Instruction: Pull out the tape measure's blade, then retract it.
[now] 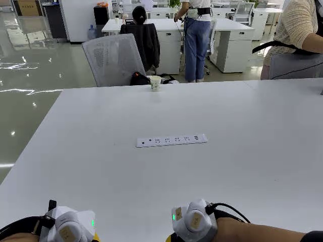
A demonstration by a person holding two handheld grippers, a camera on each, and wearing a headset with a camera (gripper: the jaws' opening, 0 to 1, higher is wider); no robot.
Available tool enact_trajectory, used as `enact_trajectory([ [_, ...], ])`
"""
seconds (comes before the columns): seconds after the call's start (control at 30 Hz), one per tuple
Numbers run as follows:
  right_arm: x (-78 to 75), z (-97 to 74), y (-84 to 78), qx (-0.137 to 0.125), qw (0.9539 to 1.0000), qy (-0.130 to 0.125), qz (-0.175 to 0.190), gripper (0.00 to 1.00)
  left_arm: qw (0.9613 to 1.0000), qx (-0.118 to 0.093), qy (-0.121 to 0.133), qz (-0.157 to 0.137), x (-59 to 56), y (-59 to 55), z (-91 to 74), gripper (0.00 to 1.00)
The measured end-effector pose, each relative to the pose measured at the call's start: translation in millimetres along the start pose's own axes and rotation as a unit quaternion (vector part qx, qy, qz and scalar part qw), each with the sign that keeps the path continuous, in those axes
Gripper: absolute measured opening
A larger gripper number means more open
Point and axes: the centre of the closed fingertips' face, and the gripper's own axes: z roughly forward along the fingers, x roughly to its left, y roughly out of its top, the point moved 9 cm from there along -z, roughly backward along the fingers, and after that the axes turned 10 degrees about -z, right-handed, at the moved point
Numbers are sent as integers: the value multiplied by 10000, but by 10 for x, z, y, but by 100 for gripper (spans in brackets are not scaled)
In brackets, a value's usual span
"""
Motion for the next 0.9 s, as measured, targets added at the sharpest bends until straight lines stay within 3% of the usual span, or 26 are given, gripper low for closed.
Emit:
enact_trajectory([
  [0.9, 12, -110, -122, 9, 9999, 7, 104, 10, 10000, 17, 24, -17, -1, 9, -4, 31],
])
